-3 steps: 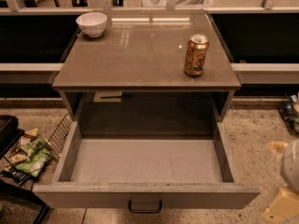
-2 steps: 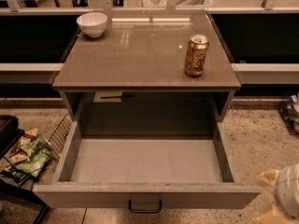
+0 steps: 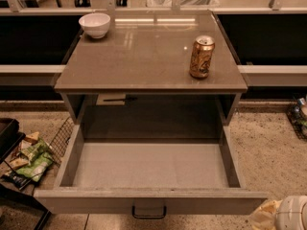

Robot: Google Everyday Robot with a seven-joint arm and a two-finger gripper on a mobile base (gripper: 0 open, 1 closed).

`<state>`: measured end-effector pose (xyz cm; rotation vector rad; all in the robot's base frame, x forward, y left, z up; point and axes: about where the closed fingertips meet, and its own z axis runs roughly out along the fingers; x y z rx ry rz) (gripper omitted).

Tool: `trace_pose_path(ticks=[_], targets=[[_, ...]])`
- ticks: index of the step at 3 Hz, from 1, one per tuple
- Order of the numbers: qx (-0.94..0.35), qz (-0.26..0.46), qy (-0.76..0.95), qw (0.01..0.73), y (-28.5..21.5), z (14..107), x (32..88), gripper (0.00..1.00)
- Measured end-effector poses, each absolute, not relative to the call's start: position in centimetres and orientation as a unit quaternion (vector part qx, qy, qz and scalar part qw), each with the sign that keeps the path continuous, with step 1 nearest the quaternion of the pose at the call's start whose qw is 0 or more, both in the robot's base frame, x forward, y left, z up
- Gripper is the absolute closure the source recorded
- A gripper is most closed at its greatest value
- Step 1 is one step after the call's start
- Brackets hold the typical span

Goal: Close top drawer

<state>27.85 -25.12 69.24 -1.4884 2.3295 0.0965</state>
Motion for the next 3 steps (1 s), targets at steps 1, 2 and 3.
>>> trace_pose_path(ticks=[1,2,3], targets=[[-0.529,0.033,0.827,0.188,-25.1,69.3,27.9,1.00],[-0.527,0.043,0.829,0.181,-24.8,68.2,27.8,1.00],[-0.530,0.080,0.825,0.178,-22.9,64.4,28.6,1.00]])
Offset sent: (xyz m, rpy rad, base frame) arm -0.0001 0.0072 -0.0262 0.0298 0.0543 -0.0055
